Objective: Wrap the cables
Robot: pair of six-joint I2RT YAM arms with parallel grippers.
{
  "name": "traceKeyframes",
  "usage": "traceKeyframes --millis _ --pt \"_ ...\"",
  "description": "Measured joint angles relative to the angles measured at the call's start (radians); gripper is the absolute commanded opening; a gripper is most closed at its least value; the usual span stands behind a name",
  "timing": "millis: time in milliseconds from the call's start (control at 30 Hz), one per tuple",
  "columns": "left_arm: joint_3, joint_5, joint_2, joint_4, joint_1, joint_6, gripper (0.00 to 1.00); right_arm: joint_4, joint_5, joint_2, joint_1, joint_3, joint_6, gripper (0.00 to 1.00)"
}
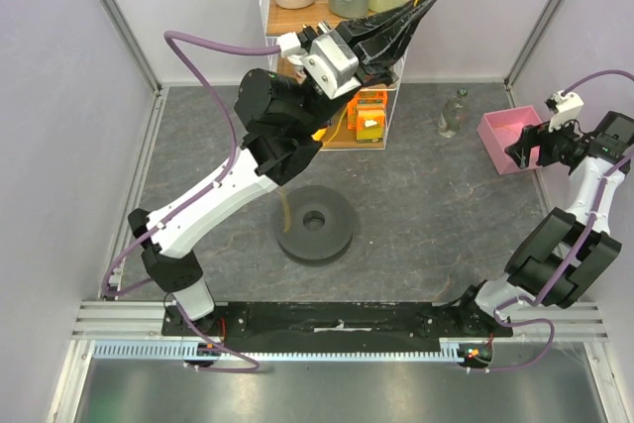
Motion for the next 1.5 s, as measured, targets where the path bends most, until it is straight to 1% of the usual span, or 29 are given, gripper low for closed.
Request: traceKeyframes --millis 200,267,367,433,567,633,767,867,933,1000,1133,1267,1367,1500 --pt "-0.164 -0.017 -0.111 -0.051 0.001 -0.014 0.02 -0.020 -0.040 -0.039 0.011 0.011 0.038 0.91" --pt "-0.274 -0.028 -0.196 -0.082 0.006 -0.014 0.02 -0.034 -0.062 -0.057 0.021 0.030 0.058 0.92" --pt "-0.460 -0.029 -0.369 -0.141 0.024 -0.014 0.02 -0.047 -0.095 -0.105 0.053 0.050 0.101 0.92" --pt "-0.541 -0.030 -0.478 -0.201 0.040 -0.014 0.02 -0.051 -0.115 -0.143 0.079 0.055 0.134 0.92" --pt "-0.577 -0.025 -0.639 -0.322 0.098 -0.006 0.02 -0.045 -0.145 -0.228 0.138 0.055 0.211 0.92" --pt "-0.581 -0.035 -0.706 -0.386 0.135 0.033 0.02 -0.042 -0.149 -0.262 0.164 0.055 0.241 0.92" --pt "-0.620 -0.131 -0.812 -0.473 0.182 0.175 0.02 -0.041 -0.153 -0.301 0.205 0.055 0.285 0.93" --pt "-0.636 -0.212 -0.843 -0.495 0.256 0.282 0.02 -0.042 -0.152 -0.307 0.231 0.055 0.301 0.92" --pt "-0.651 -0.240 -0.856 -0.521 0.296 0.351 0.02 -0.042 -0.150 -0.307 0.247 0.055 0.306 0.93" --pt "-0.671 -0.245 -0.873 -0.574 0.309 0.399 0.02 -0.043 -0.146 -0.307 0.262 0.055 0.312 0.93" --pt "-0.746 -0.203 -0.922 -0.753 0.314 0.440 0.02 -0.041 -0.144 -0.307 0.292 0.047 0.341 0.92" --pt "-0.945 -0.106 -0.967 -0.922 0.315 0.443 0.03 -0.040 -0.140 -0.309 0.338 0.000 0.385 0.91" --pt "-1.106 -0.014 -0.958 -1.043 0.318 0.442 0.03 -0.041 -0.135 -0.315 0.380 -0.051 0.424 0.89" --pt "-1.234 0.108 -0.912 -1.151 0.332 0.439 0.02 -0.040 -0.115 -0.333 0.458 -0.141 0.484 0.89"
